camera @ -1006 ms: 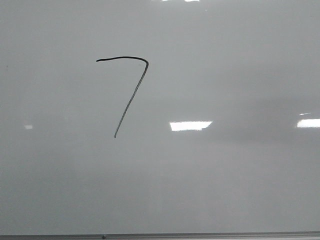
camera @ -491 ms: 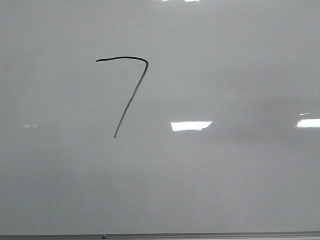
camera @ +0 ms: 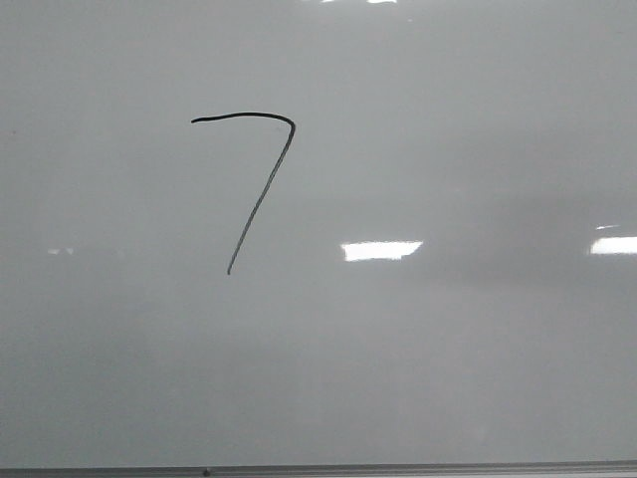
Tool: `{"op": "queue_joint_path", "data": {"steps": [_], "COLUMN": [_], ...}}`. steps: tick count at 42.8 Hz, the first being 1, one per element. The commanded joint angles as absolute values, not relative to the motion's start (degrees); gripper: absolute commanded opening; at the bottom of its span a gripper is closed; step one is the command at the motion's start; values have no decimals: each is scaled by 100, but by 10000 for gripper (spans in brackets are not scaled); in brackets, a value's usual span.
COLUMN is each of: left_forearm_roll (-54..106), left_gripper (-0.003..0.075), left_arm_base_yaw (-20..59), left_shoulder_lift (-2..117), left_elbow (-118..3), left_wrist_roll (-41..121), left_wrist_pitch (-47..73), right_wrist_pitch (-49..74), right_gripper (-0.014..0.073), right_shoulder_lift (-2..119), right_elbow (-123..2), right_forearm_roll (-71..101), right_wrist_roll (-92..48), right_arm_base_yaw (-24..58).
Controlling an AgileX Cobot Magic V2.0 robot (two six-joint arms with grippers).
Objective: Write number 7 on whiteboard
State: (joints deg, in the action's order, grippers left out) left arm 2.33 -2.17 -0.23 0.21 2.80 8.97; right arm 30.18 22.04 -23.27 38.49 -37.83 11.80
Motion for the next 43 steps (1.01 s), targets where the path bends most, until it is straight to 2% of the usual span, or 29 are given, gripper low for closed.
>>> {"op": "queue_joint_path", "data": {"steps": [1,17,28,34,39,43], "left_forearm_roll": [294,294,294,294,294,294], "left_gripper": [-20,-20,-20,-20,-20,-20], "left_arm_base_yaw": [-229,-229,-229,-229,-229,-229], "left_shoulder_lift": [-103,-103,-103,-103,-103,-103], "left_elbow": [49,49,49,49,49,49], "left_wrist_roll": [225,225,225,225,225,225], "left_wrist_pitch": [468,468,468,468,468,468], "right_wrist_pitch": [2703,2467,492,-501,-742,-449], "right_gripper": [-68,-68,-68,-68,-68,-68], "right_shoulder_lift": [2223,2033,1181,817,688,663], "right_elbow": [-2489,-2307,-1144,-338,98,126], "right_forearm_roll": [3976,3526,1273,612,459,459], "right_wrist_roll": [-3794,-3708,-1295,-549,-418,-418], "right_arm_base_yaw": [1142,1135,1103,1103,1082,970]}}
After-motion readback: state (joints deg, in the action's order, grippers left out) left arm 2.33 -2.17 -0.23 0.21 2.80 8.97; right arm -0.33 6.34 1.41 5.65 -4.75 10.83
